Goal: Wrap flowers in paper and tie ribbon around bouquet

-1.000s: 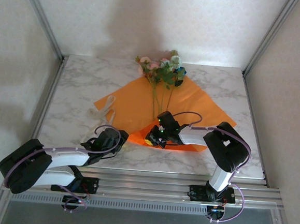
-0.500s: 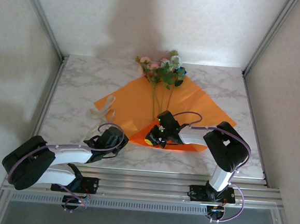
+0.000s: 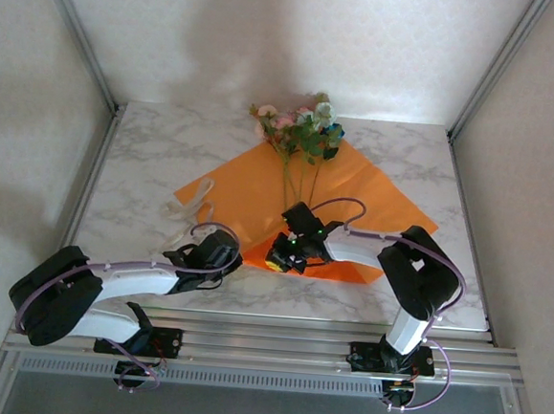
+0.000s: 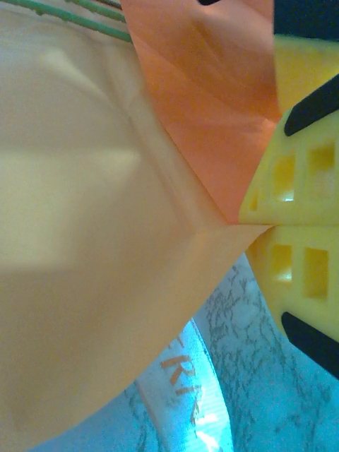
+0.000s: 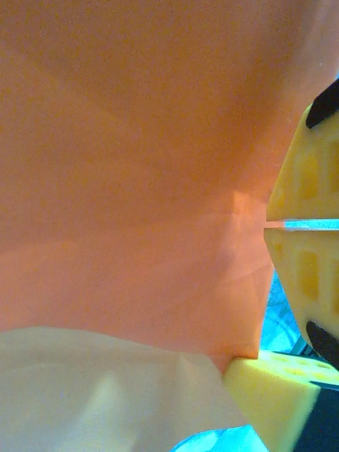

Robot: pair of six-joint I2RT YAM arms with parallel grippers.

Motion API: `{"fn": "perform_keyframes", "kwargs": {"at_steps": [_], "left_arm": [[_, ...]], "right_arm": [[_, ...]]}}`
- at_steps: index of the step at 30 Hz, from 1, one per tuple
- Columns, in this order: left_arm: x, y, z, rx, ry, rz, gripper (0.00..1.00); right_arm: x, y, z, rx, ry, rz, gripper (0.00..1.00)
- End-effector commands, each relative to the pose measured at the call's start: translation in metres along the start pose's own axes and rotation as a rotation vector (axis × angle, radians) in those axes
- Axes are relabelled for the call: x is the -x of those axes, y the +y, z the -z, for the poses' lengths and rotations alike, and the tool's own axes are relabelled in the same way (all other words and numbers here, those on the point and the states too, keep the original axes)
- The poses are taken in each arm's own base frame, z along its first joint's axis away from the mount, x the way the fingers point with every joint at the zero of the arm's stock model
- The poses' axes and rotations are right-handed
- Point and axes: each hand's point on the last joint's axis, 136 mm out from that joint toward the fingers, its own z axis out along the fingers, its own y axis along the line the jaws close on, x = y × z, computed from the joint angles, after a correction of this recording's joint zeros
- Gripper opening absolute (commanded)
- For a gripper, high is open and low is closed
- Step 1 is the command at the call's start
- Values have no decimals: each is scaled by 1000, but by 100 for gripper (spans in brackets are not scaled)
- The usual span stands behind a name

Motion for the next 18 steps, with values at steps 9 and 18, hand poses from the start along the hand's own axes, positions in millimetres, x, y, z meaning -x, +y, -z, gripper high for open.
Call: {"fn": "perform_keyframes", "kwargs": {"at_steps": [9, 18], "left_arm": [[5, -26, 10, -2, -47, -108, 0], [-21, -78, 11, -13, 3, -435, 0]], "right_arm": [[8, -21, -19, -135, -1, -23, 7], [-4, -52, -31, -144, 49, -107, 6]]}}
